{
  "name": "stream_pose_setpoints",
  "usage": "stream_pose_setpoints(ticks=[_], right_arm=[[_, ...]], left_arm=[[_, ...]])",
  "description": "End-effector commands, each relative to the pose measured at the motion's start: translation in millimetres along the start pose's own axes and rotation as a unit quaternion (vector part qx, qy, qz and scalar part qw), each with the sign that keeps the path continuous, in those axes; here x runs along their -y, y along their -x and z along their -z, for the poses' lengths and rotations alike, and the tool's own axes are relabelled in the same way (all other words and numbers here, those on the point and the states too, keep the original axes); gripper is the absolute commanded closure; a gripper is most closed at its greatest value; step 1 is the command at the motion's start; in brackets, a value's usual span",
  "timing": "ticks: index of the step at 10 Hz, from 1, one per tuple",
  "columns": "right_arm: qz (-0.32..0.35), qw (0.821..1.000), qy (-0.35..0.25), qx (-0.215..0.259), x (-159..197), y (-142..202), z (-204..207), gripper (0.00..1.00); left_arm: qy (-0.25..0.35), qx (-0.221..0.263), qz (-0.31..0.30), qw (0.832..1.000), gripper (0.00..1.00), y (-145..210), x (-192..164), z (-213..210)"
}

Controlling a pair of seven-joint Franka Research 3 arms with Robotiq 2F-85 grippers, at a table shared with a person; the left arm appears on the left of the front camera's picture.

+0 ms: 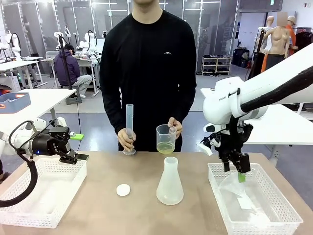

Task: Prepare the solutions needed for the experiment.
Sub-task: Pick up the Plastic Funnel and insert it into the Big flask.

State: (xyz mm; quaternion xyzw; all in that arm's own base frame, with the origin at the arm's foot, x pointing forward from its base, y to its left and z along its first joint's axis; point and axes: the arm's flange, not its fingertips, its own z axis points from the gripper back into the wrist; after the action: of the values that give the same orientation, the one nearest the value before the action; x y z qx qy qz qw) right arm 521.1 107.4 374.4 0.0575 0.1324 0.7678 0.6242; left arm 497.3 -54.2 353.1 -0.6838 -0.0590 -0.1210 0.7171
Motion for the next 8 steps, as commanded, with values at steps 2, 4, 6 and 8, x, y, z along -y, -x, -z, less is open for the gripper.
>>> stream_pose_setpoints(ticks=[2,4,6,8], right_arm=[[-0.022,0.999,-0.029,-0.008,21,7,2,0.0],[-0.034,0.998,-0.053,-0.017,31,9,9,0.0],[-0.032,0.997,-0.065,-0.029,43,11,15,0.0],[-0.041,0.995,-0.085,-0.038,49,13,19,0.0]], left_arm=[[0.0,-0.001,0.0,1.0,0.0,0,1,1],[0.0,-0.001,0.0,1.0,0.0,0,1,1],[0.0,-0.001,0.0,1.0,0.0,0,1,1],[0.0,-0.001,0.0,1.0,0.0,0,1,1]])
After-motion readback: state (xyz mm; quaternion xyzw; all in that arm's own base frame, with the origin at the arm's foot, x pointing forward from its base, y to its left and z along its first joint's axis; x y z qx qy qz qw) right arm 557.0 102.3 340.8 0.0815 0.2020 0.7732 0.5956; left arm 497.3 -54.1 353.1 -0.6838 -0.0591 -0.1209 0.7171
